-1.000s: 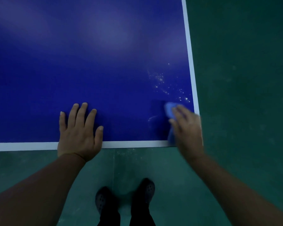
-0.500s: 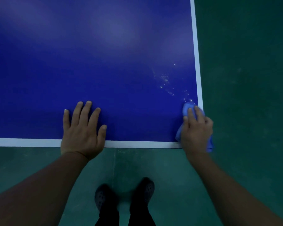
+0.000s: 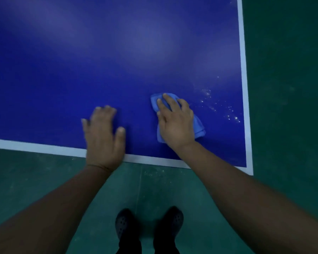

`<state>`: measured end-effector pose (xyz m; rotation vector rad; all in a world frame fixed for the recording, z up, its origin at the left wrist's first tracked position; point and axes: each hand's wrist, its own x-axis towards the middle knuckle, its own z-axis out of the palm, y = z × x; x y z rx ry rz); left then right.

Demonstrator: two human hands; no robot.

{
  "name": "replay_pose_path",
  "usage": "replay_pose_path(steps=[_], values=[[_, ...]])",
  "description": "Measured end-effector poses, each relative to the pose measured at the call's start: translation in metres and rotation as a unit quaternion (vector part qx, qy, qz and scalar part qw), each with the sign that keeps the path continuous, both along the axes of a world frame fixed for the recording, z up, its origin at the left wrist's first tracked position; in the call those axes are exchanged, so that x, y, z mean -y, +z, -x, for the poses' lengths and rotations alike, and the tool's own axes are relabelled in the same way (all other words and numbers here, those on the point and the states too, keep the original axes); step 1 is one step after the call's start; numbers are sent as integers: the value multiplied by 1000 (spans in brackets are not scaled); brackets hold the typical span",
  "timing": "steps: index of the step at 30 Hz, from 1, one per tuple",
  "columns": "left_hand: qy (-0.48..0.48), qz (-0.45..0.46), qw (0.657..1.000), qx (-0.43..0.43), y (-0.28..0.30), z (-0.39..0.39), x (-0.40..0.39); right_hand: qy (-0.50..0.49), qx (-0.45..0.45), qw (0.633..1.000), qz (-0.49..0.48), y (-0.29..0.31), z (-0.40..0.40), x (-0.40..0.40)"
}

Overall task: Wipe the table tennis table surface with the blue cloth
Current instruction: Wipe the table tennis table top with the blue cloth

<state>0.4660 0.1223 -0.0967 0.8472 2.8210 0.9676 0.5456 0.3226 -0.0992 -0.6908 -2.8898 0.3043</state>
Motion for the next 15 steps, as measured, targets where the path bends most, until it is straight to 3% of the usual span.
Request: replay_pose_path(steps=[1, 3, 6, 8, 12, 13, 15], values=[[52, -30, 998, 0, 3, 9, 12, 37, -9, 999, -8, 0, 2, 16], [95, -8, 995, -23, 8, 20, 44, 177, -24, 983, -28, 0, -12, 48], [11, 65, 996, -53, 10, 23, 71, 319, 34, 946, -37, -3, -65, 32], [-57, 90, 992, -59, 7, 22, 69, 263, 42, 962, -67, -5, -98, -13], [-120, 108, 985, -53, -1, 11, 56, 19, 38, 998, -45, 3, -104, -27], [-116, 106, 986, -52, -2, 8, 55, 4, 26, 998, -55, 1, -89, -8], [-92, 104, 989, -54, -1, 4, 51, 69, 15, 995, -65, -6, -64, 32]])
